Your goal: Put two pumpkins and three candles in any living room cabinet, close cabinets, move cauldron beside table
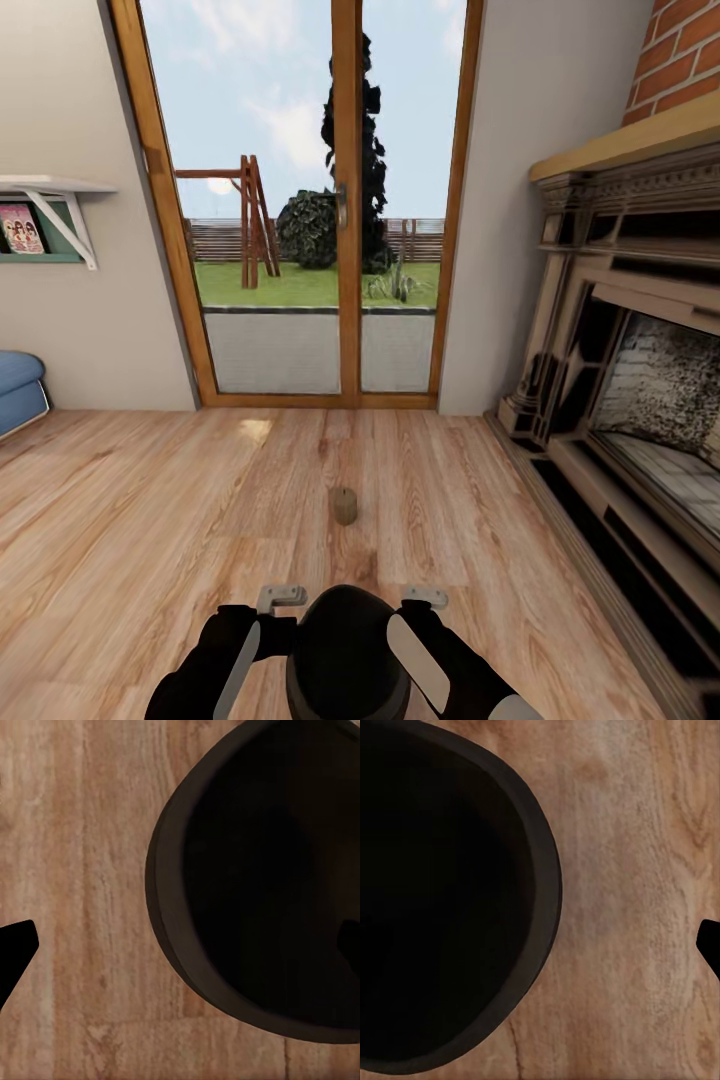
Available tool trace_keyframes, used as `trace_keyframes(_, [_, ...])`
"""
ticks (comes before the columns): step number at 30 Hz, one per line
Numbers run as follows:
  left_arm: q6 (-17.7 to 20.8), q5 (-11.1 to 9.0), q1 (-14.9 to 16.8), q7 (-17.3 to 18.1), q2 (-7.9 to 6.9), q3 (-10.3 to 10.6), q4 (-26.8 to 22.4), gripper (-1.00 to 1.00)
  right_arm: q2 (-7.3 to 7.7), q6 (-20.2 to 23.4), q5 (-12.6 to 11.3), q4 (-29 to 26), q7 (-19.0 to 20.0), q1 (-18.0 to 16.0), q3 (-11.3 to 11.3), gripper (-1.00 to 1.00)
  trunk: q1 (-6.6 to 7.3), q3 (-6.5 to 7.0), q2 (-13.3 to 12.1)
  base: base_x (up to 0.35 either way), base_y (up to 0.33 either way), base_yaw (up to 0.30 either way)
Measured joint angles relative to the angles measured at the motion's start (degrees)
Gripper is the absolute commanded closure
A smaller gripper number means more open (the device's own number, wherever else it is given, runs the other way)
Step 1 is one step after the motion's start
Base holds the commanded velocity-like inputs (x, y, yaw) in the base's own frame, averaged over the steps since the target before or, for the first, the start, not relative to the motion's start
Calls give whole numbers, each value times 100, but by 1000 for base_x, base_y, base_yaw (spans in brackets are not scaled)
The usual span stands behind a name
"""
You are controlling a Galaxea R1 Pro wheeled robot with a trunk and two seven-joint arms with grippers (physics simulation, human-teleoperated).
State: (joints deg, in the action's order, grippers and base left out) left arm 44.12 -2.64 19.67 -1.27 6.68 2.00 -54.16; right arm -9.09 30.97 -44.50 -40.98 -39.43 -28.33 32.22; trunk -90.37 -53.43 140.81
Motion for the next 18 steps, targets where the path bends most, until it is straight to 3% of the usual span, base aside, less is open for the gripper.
trace_keyframes(18, [-134, -14, 0, 0, 39, -8, 18, -100, 0, 0, 17, 8, 1, 0, 0, -100, 0, 0, 0, 0, 0, 0])
